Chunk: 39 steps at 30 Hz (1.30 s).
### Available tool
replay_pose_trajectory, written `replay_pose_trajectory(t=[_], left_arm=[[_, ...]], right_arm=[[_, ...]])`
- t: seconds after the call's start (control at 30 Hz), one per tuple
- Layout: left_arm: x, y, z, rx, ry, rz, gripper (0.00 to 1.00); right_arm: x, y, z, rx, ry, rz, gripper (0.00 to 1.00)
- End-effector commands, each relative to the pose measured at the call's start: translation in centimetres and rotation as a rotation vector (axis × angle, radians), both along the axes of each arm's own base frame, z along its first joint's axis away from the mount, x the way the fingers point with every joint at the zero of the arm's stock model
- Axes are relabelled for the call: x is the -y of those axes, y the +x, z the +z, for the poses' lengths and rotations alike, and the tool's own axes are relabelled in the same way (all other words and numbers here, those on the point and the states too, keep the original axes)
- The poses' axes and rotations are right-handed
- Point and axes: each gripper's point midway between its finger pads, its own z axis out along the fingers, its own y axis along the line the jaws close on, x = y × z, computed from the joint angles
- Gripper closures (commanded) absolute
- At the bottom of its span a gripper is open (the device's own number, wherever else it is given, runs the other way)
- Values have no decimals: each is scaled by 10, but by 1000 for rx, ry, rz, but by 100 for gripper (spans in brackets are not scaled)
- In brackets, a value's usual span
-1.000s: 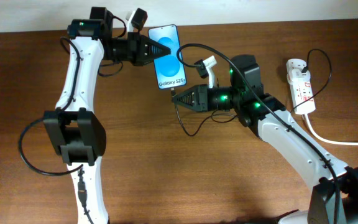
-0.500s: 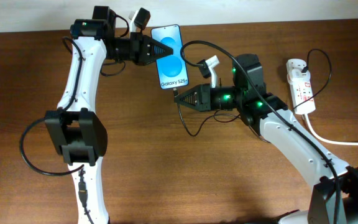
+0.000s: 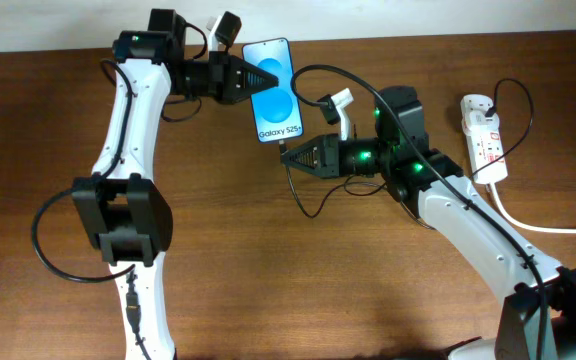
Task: Plug charger to phone and switch on socket
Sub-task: 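Raise the phone with the left gripper, aligning its port above the plug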
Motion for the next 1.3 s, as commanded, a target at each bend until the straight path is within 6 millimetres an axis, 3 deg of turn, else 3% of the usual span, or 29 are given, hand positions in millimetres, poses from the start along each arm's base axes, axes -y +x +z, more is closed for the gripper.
replay_pose_trajectory(t=[0.0,0.17,0.33,0.6,0.93,1.1,1.27], left_arm=[[5,-4,10,26,-26,-15,100],[6,-6,10,8,-25,-19,100],[20,-13,10,0,-24,-51,100],[24,-18,10,-223,3,-57,100],[27,-19,10,-166,-4,-66,100],[28,-17,10,-137,-7,-67,100],[28,-16,11,-123,-9,-67,100]], right_arm=[[9,20,1,57,-16,-75,96],[9,30,13,121,4,-107,96],[9,36,19,145,13,-133,96],[12,45,21,174,2,-181,96],[13,49,27,178,24,-195,96],[29,56,28,123,44,-230,96],[31,57,28,122,46,-230,96]])
